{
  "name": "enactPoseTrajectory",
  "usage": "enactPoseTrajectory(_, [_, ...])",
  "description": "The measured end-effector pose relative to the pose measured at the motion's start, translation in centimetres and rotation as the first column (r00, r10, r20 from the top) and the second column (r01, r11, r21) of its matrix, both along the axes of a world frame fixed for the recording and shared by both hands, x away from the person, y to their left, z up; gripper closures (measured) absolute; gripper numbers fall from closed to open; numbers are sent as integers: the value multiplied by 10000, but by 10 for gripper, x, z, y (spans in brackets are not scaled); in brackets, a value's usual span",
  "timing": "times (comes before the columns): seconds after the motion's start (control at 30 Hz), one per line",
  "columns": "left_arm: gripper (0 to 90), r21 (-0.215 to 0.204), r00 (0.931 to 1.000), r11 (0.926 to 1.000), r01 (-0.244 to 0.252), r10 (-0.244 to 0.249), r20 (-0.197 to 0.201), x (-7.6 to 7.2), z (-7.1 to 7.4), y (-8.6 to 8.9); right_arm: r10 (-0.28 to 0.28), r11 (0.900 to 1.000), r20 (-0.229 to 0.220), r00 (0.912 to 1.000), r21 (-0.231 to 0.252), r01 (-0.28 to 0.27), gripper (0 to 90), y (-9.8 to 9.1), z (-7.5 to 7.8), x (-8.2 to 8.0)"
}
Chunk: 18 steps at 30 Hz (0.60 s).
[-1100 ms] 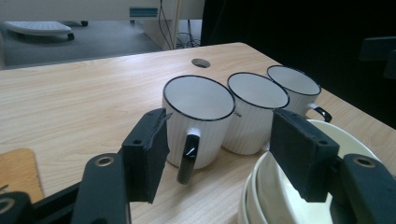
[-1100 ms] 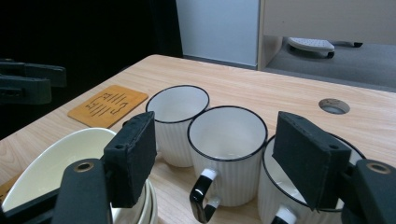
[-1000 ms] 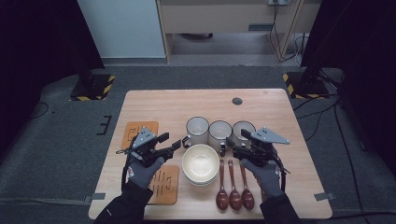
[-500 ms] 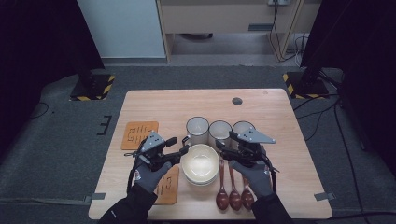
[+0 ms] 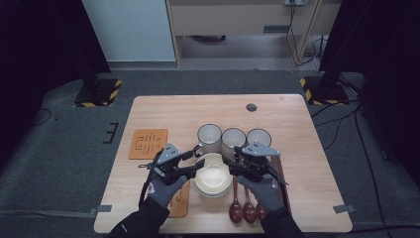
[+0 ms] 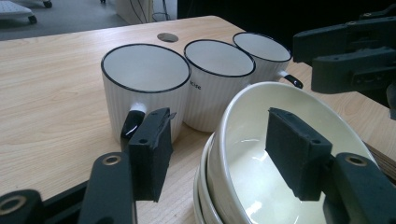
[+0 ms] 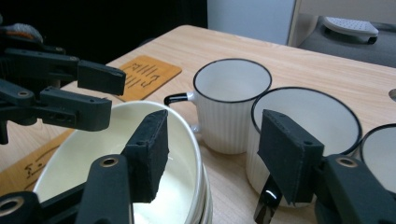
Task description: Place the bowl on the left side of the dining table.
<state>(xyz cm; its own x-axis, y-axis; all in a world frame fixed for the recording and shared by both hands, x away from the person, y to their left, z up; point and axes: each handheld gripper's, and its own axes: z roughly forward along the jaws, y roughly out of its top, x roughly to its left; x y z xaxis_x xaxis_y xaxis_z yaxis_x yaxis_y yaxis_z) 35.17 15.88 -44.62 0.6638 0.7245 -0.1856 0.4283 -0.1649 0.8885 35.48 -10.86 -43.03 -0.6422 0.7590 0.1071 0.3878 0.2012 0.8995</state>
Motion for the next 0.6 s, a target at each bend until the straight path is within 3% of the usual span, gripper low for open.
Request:
enactPoseTrajectory(0.3, [431, 159, 9998, 9998, 145, -143, -150, 1, -5, -4, 316, 9985, -359, 9989, -426, -331, 478, 2, -14, -1])
enactPoseTrajectory(0.6, [505, 324, 9992, 9992, 235, -225, -321, 1, -10, -7, 511, 9964, -616, 9968, -640, -551, 560, 8, -18, -1])
